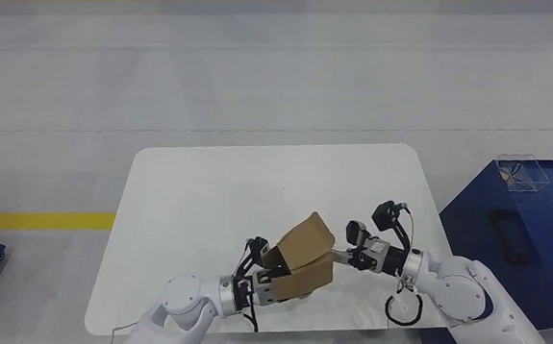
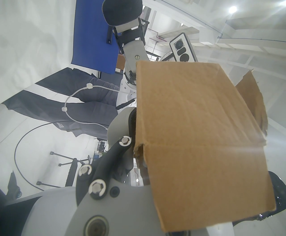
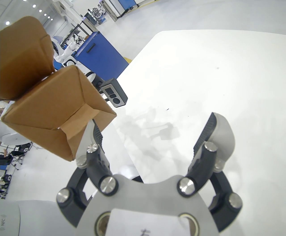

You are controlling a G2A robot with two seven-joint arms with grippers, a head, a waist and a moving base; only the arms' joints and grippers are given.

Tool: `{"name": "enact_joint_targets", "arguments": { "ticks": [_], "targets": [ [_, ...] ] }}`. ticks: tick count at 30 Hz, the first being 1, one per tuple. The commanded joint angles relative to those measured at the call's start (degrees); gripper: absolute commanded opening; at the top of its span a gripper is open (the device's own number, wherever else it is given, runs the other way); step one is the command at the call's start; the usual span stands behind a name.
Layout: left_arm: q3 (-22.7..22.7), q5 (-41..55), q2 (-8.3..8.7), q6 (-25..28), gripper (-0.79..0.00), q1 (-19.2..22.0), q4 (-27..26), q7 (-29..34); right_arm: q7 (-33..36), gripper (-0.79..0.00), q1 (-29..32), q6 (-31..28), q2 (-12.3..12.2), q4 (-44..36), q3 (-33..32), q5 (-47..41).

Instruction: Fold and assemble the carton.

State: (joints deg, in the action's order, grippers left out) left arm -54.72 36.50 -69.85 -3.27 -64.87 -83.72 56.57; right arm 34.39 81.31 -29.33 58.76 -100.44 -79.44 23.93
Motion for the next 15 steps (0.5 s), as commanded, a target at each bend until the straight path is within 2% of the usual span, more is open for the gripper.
{"name": "enact_joint_targets", "arguments": {
  "ticks": [1, 8, 15],
  "targets": [
    [0.13, -0.07, -0.04, -0.09, -0.785, 0.09, 0.06, -0.01, -0.13, 0.0, -0.56, -0.25, 0.07, 0.2, 0.72, -0.02],
    [0.27, 0.01, -0.13, -0.06, -0.785, 0.11, 0.04, -0.01, -0.77, 0.0, -1.46, -0.37, 0.08, 0.77, 0.93, -0.54],
    [0.15, -0.09, -0.13, 0.31, -0.785, -0.24, -0.07, -0.23, -2.59, 0.0, 0.04, -0.67, -0.49, 1.73, -3.65, -1.21]
  ]
}}
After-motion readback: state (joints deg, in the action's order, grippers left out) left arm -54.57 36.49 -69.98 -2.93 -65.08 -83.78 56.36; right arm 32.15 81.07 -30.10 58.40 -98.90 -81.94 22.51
